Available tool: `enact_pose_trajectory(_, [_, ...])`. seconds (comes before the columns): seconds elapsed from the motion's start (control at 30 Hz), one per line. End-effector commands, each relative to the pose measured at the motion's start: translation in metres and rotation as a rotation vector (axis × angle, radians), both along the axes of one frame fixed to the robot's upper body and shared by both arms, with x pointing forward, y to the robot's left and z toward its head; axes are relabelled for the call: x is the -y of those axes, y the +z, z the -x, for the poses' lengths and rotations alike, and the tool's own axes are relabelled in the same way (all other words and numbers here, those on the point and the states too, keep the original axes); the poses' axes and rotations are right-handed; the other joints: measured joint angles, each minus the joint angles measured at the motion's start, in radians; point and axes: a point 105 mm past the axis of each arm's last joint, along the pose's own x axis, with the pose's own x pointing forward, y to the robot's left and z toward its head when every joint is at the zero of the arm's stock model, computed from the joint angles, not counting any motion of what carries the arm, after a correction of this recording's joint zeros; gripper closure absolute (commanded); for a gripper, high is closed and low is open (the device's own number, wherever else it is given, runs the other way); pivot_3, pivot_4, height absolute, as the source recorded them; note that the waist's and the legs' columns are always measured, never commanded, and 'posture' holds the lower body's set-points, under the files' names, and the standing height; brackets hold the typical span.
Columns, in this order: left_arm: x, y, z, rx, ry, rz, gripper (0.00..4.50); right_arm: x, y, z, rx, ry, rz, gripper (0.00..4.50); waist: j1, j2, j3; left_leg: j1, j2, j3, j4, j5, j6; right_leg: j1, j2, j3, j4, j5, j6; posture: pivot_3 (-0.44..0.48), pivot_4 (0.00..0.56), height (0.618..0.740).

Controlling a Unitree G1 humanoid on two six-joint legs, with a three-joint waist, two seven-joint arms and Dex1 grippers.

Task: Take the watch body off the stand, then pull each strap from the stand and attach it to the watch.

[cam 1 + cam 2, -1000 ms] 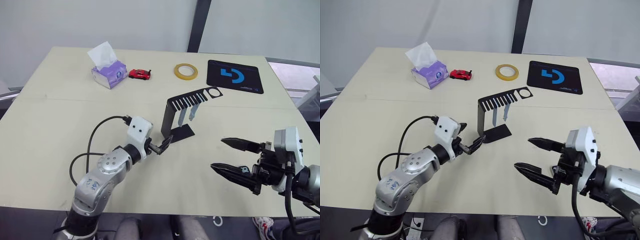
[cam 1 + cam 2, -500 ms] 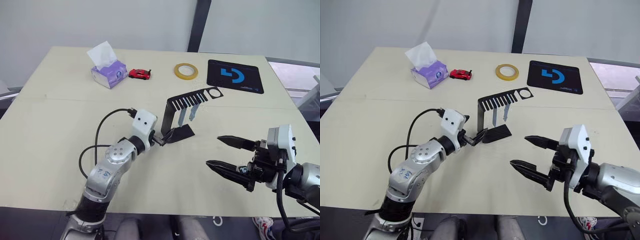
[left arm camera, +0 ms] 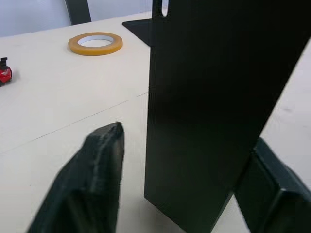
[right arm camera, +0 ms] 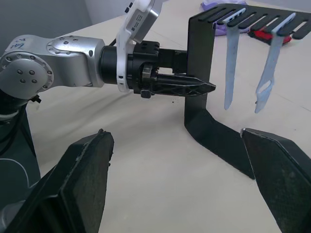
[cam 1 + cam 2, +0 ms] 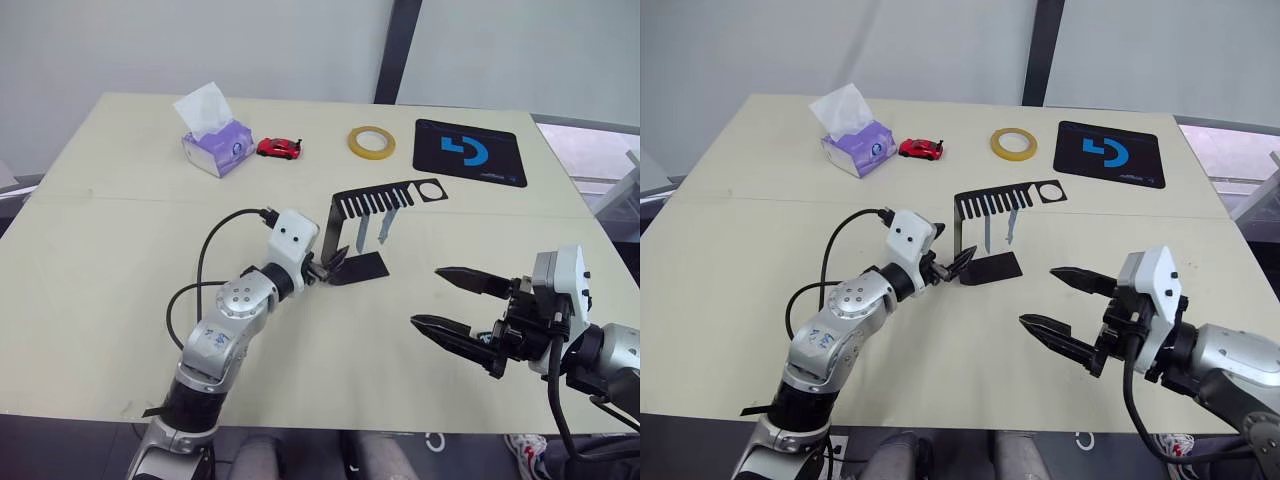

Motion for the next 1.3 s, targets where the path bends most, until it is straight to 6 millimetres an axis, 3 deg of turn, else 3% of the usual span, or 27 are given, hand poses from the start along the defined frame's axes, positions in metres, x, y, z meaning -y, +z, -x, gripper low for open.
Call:
enact_pose_trajectory(0.03, [0.004,0.015,0.001,0.069,-0.012,0.006,1.14,-0.003,0.004,0.002,0.027,0.008,0.002,0.0,0.0,0.0,0.0,0.0,0.0,0.0,0.0,0.0,0.0,0.0,0.0,0.0,0.0,0.0,0.0,0.0,0.15,0.738])
enact_pose_trajectory(0.5, [0.006,0.02,-0.003,0.101,-0.008,0.005,1.14,0.0,0.005,0.001,0.037,-0.009,0.006,0.0,0.0,0.0,0.0,0.0,0.0,0.0,0.0,0.0,0.0,0.0,-0.001,0.0,-0.001,0.0,0.0,0.0,0.15,0.738])
enact_pose_trajectory(0.6, [0.007,0.02,-0.002,0.108,-0.01,0.004,1.81,0.0,0.005,0.0,0.037,-0.013,0.006,0.0,0.0,0.0,0.0,0.0,0.0,0.0,0.0,0.0,0.0,0.0,-0.001,0.0,-0.001,0.0,0.0,0.0,0.15,0.738])
enact_pose_trajectory(0.77, [0.004,0.021,-0.005,0.119,0.005,-0.005,4.19,0.0,0.004,0.0,0.037,-0.018,0.006,0.0,0.0,0.0,0.0,0.0,0.0,0.0,-0.001,0.0,0.0,0.0,-0.001,0.0,-0.001,0.0,0.0,0.0,0.15,0.738])
enact_pose_trajectory(0.8, [0.003,0.022,-0.006,0.122,0.009,-0.007,4.48,0.0,0.003,0.0,0.037,-0.019,0.006,0.0,0.0,0.0,0.0,0.0,0.0,0.0,-0.001,0.0,0.0,0.0,-0.001,0.0,-0.001,0.0,0.0,0.0,0.15,0.738])
enact_pose_trajectory(1.3, [-0.012,0.032,-0.021,0.126,0.084,0.005,4.48,-0.011,-0.002,-0.008,0.055,0.007,0.014,0.0,-0.001,0.0,0.0,-0.001,0.0,0.0,-0.001,0.0,0.0,0.0,-0.001,0.0,-0.002,0.0,0.001,0.0,0.15,0.738])
